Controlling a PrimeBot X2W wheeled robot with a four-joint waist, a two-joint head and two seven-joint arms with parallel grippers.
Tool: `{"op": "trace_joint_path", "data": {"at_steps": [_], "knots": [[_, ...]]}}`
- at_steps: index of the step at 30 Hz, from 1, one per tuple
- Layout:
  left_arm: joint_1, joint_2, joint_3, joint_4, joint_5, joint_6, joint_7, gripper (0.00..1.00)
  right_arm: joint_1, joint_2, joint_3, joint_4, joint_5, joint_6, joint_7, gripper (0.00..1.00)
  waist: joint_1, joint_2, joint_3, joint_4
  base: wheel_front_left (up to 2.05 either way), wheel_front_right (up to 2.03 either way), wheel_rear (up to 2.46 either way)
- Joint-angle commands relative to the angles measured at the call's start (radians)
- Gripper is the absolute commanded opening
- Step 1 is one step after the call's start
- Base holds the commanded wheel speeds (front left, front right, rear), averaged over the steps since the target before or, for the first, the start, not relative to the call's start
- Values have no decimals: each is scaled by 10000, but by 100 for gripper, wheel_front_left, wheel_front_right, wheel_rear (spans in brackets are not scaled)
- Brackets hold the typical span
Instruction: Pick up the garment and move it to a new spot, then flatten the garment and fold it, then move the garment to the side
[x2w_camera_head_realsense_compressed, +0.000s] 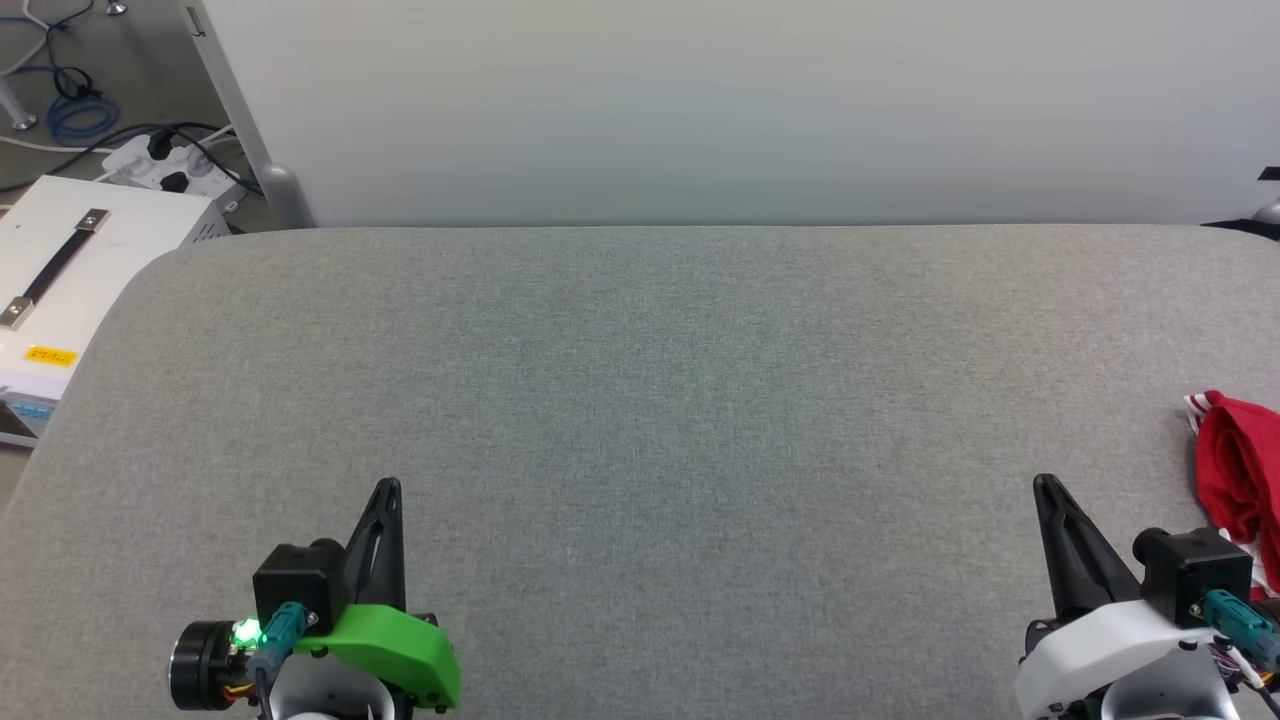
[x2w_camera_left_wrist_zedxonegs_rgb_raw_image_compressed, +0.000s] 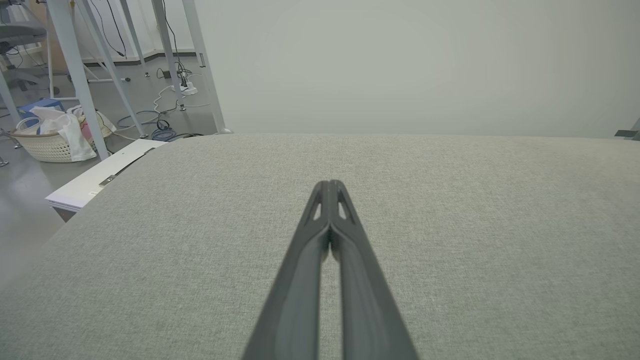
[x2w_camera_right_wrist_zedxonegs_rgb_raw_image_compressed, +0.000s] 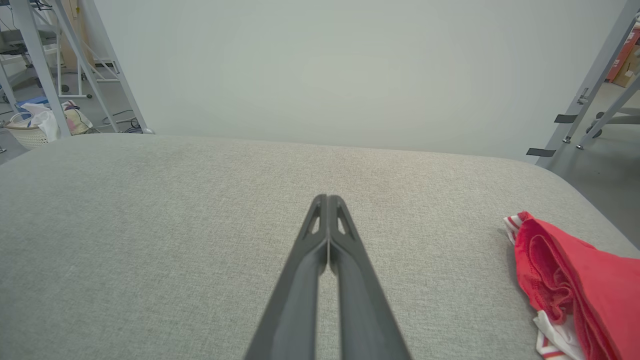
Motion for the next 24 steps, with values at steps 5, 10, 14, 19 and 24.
{"op": "trace_joint_path", "data": {"at_steps": [5, 10, 14, 19, 24], "knots": [[-120, -141, 140, -142, 253, -50, 133, 0, -245, 11, 45, 157, -162, -6, -74, 0, 0, 0, -3, -17, 0, 0, 0], [-127, -199, 205, -204, 378, -67, 231, 0, -319, 12, 69, 252, -227, -6, -80, 0, 0, 0, -5, -32, 0, 0, 0], [-134, -246, 258, -254, 481, -80, 311, 0, -380, 12, 88, 329, -280, -6, -84, 0, 0, 0, -6, -44, 0, 0, 0], [-142, -307, 325, -319, 612, -97, 413, 0, -458, 13, 113, 428, -348, -7, -89, 0, 0, 0, -8, -60, 0, 0, 0], [-150, -367, 393, -384, 743, -114, 515, 0, -536, 14, 137, 526, -416, -7, -95, 0, 0, 0, -11, -76, 0, 0, 0]]}}
